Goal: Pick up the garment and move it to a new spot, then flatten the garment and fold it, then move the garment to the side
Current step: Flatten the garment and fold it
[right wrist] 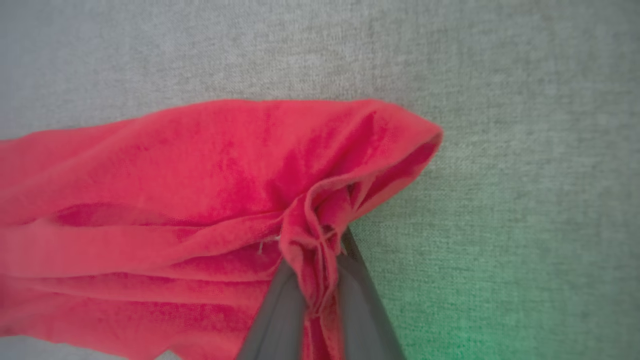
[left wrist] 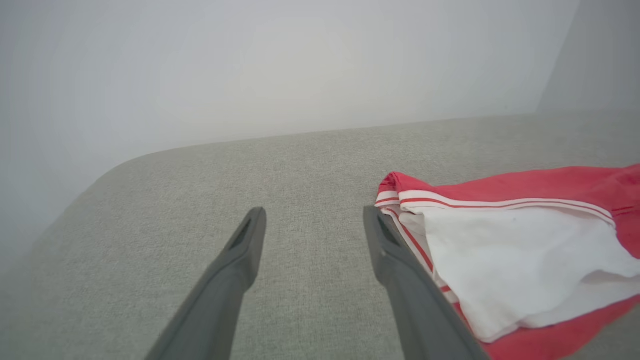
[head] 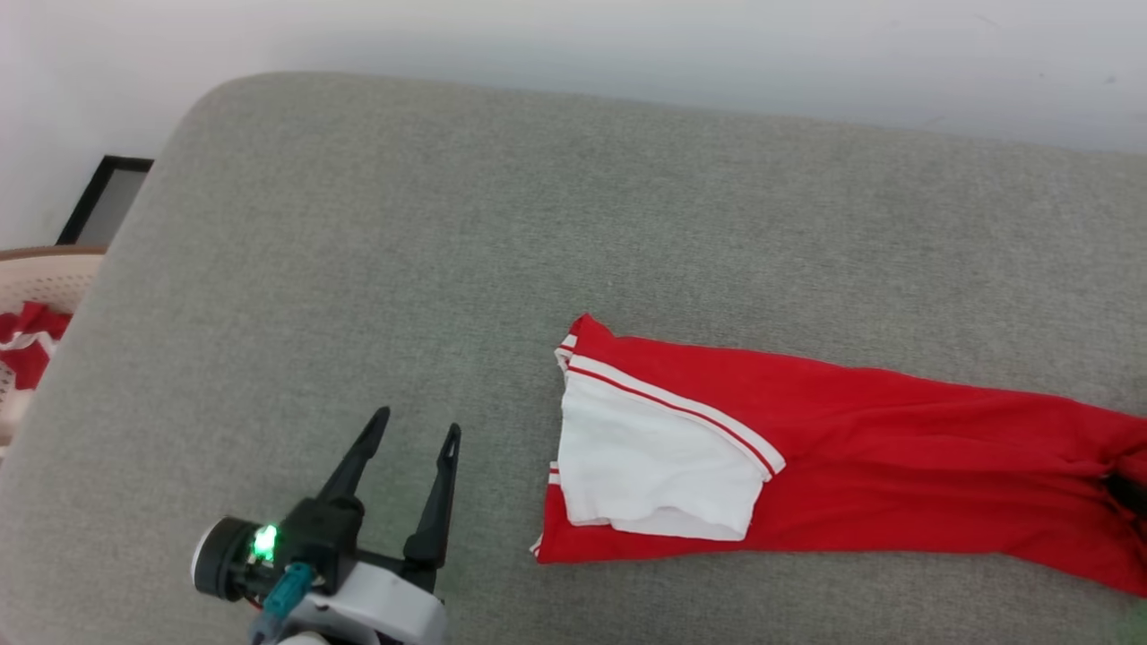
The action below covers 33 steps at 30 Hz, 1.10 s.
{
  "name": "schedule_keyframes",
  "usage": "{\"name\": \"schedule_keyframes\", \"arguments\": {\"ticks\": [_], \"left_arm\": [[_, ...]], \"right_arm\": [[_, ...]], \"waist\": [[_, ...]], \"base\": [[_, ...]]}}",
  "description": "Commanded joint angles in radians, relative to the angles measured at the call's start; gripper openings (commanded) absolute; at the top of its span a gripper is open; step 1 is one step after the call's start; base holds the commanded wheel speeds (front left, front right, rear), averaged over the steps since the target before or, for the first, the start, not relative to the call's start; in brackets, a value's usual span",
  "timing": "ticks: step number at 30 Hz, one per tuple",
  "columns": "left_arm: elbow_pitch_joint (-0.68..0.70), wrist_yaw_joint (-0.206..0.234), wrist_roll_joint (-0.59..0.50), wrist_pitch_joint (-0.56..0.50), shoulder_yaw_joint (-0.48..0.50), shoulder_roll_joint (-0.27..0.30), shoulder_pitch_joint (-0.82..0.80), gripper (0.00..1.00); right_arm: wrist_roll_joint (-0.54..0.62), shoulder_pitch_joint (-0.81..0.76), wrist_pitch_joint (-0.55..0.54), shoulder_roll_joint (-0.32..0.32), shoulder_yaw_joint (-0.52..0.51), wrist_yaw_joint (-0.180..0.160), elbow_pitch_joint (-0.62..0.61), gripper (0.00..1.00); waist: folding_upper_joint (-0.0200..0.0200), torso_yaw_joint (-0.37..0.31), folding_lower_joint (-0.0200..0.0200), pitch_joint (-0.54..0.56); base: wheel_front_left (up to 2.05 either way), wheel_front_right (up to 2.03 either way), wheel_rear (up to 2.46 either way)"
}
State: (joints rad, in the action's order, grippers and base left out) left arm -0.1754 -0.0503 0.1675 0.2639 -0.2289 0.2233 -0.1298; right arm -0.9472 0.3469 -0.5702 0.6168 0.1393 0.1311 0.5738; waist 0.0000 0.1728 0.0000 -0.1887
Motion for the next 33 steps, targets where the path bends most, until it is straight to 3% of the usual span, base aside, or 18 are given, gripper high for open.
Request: {"name": "schedule_keyframes", "arguments": {"ticks": [1, 10, 16, 21, 28, 33], "left_arm": [[0.008, -0.011, -0.018, 0.0, 0.022, -0.014, 0.023, 1.0], [0.036, -0.049, -0.059, 0.0, 0.121, -0.063, 0.059, 1.0], [0.034, -0.067, -0.076, 0.0, 0.145, -0.084, 0.067, 1.0], [0.031, -0.074, -0.091, 0.0, 0.153, -0.093, 0.061, 1.0], [0.042, -0.081, -0.091, 0.0, 0.149, -0.096, 0.048, 1.0], [0.043, -0.08, -0.07, 0.0, 0.153, -0.106, 0.054, 1.0]], "right_arm": [[0.007, -0.012, -0.002, -0.023, 0.006, -0.001, 0.014, 0.0], [0.012, 0.007, 0.065, 0.036, -0.094, -0.001, 0.005, 0.0], [0.023, -0.003, 0.122, 0.128, -0.215, -0.001, 0.063, 0.0], [0.013, 0.016, 0.162, 0.164, -0.288, -0.001, 0.106, 0.0], [0.022, -0.015, 0.142, 0.136, -0.255, -0.001, 0.028, 0.0], [0.035, -0.069, 0.124, 0.111, -0.184, -0.001, -0.118, 0.0]], "waist": [[0.0, -0.014, 0.0, 0.002], [0.0, -0.073, 0.0, 0.003], [0.0, -0.111, 0.0, -0.006], [0.0, -0.128, 0.0, -0.008], [0.0, -0.132, 0.0, -0.004], [0.0, -0.114, 0.0, 0.006]], "base": [[0.0, 0.0, 0.0], [0.0, 0.0, 0.0], [0.0, 0.0, 0.0], [0.0, 0.0, 0.0], [0.0, 0.0, 0.0], [0.0, 0.0, 0.0]]}}
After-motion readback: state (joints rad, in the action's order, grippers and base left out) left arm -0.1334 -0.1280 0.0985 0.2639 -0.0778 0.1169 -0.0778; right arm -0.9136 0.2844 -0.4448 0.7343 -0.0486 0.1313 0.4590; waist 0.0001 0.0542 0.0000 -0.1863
